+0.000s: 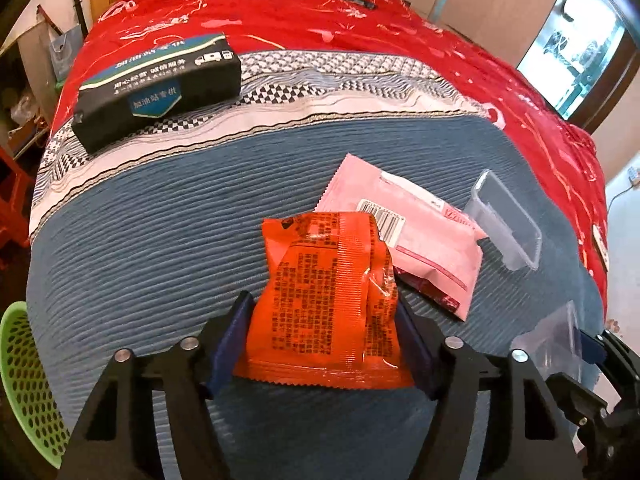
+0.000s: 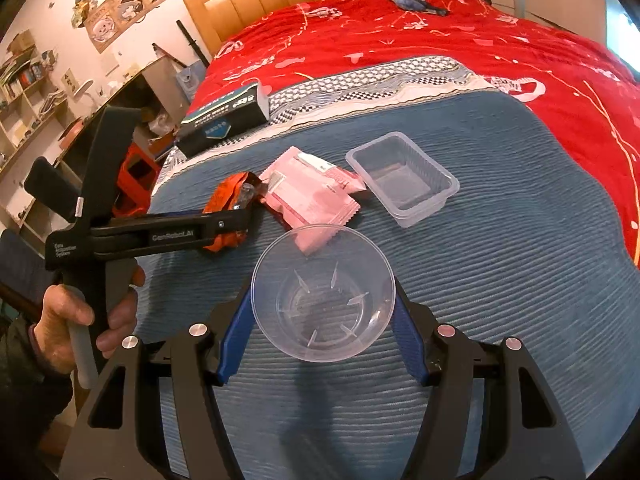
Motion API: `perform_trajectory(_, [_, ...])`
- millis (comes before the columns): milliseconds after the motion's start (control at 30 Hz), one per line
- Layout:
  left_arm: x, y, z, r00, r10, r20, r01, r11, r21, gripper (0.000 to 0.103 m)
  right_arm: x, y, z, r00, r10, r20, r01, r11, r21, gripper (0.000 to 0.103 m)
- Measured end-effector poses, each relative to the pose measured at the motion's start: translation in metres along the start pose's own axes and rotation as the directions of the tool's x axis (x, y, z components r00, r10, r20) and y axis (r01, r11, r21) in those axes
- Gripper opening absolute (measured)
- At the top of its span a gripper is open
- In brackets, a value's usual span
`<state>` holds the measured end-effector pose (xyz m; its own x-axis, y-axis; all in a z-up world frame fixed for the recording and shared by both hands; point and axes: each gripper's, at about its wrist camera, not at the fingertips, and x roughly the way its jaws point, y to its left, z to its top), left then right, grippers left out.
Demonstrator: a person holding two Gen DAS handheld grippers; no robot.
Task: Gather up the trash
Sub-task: 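Carry both items over the wastebasket and open both tools to drop them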
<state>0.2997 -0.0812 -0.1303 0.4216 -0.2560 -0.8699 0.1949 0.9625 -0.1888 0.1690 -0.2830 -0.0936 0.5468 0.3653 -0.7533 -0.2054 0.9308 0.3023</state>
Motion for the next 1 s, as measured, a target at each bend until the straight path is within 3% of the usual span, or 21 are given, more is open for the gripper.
perform_trajectory(367, [-0.072,0.029,-0.032,0.990,0.035,0.134,-0.031,0.999,-0.030,0.058,-0.007,0.040,-0.002,0.999,0.032,0.007,-0.032,0.997,-0.065,0.063])
perform_trajectory(600, [-0.132,0.084,-0.063,0.968,0.139,0.209,-0.122,0.988,-0.093,0.058,0.002,0.091,0.004,0.996,0.091,-0.006,-0.091,0.988,-0.125,0.063])
perform_trajectory(767, [-0.164,0.145,-0.089,0.943,0.245,0.226,-0.207,0.962,-0.181,0.058,0.016,0.136,0.006,0.990,0.138,-0.037,-0.143,0.973,-0.184,0.063])
perform_trajectory(1000, [-0.175,0.232,-0.127,0.919,0.362,0.153,-0.298,0.896,-0.329,0.059,0.039,0.196,0.006,0.978,0.191,-0.086,-0.207,0.948,-0.242,0.063])
